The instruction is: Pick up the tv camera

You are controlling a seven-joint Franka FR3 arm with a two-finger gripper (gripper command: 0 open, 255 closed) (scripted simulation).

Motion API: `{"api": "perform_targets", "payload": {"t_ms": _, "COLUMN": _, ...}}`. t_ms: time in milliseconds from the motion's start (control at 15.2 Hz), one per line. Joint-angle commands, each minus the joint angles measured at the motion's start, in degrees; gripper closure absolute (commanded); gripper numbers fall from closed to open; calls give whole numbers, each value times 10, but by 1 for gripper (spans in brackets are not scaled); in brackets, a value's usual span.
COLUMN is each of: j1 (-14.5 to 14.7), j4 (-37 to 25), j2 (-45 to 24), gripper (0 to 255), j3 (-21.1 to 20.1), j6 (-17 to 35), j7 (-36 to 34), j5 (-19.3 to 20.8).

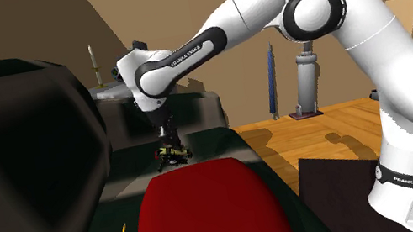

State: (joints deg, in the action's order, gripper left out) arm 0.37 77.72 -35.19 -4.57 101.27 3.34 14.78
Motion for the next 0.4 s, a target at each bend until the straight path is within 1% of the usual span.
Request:
{"api": "perform_targets", "payload": {"t_ms": 0, "j1": 0, "j4": -11, "j2": 3, "gripper": 255, "j3": 0, "j6": -13, "j7": 3, "j5": -1}}
{"api": "perform_targets", "payload": {"t_ms": 198, "j1": 1, "j4": -25, "j2": 8, "gripper": 255, "j3": -1, "j6": -32, "j7": 7, "j5": -2}}
{"api": "perform_targets", "payload": {"t_ms": 330, "j1": 1, "j4": -26, "j2": 8, "gripper": 255, "j3": -1, "j6": -33, "j7": 7, "j5": -2}}
